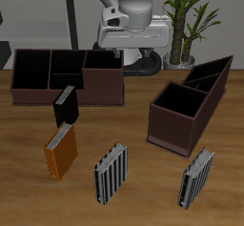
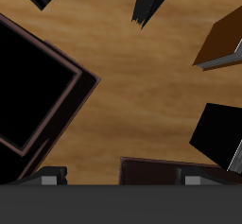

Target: Place the orange book into the left desk caddy's right compartment

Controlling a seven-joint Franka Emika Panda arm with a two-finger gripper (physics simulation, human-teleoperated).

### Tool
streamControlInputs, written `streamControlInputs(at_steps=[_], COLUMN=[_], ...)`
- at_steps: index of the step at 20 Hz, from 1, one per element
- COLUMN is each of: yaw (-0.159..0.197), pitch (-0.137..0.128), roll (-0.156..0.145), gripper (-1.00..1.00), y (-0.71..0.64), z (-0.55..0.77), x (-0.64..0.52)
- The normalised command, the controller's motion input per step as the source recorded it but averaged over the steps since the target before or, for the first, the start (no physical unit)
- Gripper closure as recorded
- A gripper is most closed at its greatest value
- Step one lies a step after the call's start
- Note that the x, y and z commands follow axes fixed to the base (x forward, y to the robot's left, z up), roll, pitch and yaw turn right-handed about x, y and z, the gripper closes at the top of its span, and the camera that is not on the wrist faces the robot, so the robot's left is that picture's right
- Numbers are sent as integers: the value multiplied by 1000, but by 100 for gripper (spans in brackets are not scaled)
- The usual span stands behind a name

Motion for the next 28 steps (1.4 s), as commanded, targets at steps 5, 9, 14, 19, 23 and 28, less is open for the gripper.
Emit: streamControlInputs(at_steps=[5,9,14,19,23,28], yaw=[7,-44,-38,-5,-25,-14], pitch=[-2,18,21,37,39,4], roll=[9,53,57,-16,-24,-29], gripper=[-100,-100,-100,-100,-100,-100], y=[-127,-473,-641,-669,-494,-557], z=[-13,-3,22,-28,-67,18], x=[78,237,334,412,352,328])
